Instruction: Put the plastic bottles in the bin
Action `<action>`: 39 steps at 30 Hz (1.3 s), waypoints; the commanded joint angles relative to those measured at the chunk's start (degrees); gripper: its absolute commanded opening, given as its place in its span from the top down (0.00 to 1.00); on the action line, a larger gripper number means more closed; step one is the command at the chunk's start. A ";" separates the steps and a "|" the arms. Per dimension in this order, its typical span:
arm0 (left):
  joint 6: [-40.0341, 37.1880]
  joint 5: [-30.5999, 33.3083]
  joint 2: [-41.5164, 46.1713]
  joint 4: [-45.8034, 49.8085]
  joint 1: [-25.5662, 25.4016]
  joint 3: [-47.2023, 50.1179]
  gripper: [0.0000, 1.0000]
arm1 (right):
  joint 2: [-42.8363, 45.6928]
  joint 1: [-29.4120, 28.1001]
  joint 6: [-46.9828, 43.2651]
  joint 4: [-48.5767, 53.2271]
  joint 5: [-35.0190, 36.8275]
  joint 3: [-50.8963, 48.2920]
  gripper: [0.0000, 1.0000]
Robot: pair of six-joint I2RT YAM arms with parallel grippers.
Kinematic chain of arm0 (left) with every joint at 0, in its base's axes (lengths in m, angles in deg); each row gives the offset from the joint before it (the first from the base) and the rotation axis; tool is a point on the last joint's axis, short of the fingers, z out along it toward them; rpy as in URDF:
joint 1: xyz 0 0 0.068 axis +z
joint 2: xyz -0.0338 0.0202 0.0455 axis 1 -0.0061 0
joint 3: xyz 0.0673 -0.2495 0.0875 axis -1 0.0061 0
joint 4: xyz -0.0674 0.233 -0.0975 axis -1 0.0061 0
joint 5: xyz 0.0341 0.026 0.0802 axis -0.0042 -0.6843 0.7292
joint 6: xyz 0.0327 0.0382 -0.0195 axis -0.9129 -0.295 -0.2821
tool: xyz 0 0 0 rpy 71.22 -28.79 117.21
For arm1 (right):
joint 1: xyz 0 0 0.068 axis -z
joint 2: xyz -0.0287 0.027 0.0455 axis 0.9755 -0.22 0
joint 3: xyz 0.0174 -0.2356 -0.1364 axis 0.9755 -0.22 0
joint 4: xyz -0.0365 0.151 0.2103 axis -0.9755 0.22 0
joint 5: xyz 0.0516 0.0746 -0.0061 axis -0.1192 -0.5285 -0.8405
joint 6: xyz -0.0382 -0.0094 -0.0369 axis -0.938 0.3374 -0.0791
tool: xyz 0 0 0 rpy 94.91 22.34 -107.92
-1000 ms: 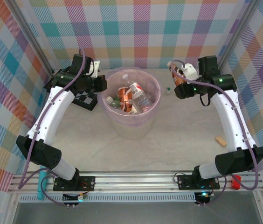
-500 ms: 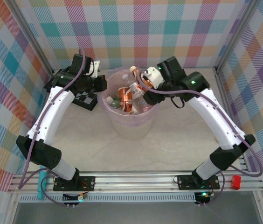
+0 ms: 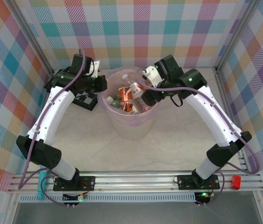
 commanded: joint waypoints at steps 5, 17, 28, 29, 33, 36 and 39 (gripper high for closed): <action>1.31 -1.59 0.44 1.02 -0.59 0.44 1.00 | -5.11 0.22 -3.03 -0.12 2.87 4.67 0.31; 0.78 -1.24 0.90 1.29 -0.54 0.63 1.00 | -4.63 0.67 -1.31 -1.78 -2.75 3.36 0.37; 0.86 -1.68 0.25 1.02 -0.55 0.22 1.00 | -4.84 0.77 -3.86 -3.88 0.85 13.01 0.34; 0.86 -1.68 0.20 1.11 -0.54 0.10 1.00 | -6.02 0.84 -3.83 -3.97 0.81 13.90 0.36; 0.70 -1.35 0.52 1.71 -0.55 -0.01 1.00 | -9.11 1.33 -2.63 -2.18 1.65 15.41 0.50; 0.60 -1.15 0.75 1.65 -0.55 0.18 1.00 | -8.13 1.61 -1.77 -3.64 -0.15 10.26 0.58; 0.60 -1.58 0.37 1.72 -0.55 0.09 1.00 | -7.88 2.54 -0.36 -5.81 -4.08 5.64 0.62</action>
